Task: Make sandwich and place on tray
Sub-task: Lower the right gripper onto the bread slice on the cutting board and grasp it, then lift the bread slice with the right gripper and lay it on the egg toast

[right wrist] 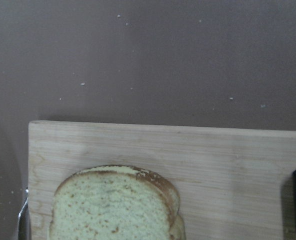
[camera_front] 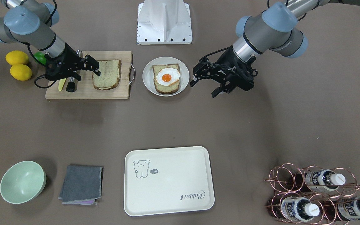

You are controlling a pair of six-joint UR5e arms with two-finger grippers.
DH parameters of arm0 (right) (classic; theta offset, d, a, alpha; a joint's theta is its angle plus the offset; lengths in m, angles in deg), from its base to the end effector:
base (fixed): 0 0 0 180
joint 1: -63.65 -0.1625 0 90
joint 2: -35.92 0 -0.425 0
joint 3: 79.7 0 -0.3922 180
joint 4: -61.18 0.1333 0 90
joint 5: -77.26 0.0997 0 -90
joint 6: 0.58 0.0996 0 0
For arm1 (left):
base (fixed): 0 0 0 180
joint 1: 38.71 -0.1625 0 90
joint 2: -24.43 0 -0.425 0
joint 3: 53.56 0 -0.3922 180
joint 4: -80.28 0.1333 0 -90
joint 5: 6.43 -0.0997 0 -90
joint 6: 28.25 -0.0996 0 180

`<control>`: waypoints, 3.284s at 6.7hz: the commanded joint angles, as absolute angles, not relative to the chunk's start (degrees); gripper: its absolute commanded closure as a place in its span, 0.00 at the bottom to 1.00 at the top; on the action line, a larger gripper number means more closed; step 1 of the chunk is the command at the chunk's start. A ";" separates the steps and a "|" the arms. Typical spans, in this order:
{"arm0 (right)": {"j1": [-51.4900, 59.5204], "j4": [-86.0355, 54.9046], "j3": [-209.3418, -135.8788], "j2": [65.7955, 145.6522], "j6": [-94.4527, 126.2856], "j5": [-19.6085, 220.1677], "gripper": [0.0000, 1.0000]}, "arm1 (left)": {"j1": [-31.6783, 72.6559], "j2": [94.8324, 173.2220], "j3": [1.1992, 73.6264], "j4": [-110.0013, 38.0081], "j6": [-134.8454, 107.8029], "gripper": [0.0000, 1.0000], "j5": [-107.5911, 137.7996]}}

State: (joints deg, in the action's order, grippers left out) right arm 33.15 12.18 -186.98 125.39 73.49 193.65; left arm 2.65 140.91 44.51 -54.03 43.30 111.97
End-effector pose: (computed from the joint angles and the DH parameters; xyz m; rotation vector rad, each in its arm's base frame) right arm -0.3902 -0.3332 0.4284 0.0119 -1.0883 -0.0076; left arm 0.4069 -0.4727 0.2396 0.3102 1.3652 0.0087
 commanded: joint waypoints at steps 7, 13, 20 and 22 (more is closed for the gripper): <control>35.35 12.84 -186.84 125.56 74.73 194.50 0.72 | 2.43 140.89 44.44 -54.10 42.51 0.02 111.79; 33.43 19.31 -188.25 126.26 80.00 194.41 1.00 | 2.69 140.89 44.70 -54.19 41.97 0.02 111.87; 34.28 15.79 -181.13 106.88 86.60 191.96 1.00 | 3.13 140.80 44.53 -54.10 42.15 0.02 111.78; 39.18 10.92 -180.78 102.98 85.91 186.90 1.00 | 3.22 140.89 44.27 -54.10 42.24 0.02 111.78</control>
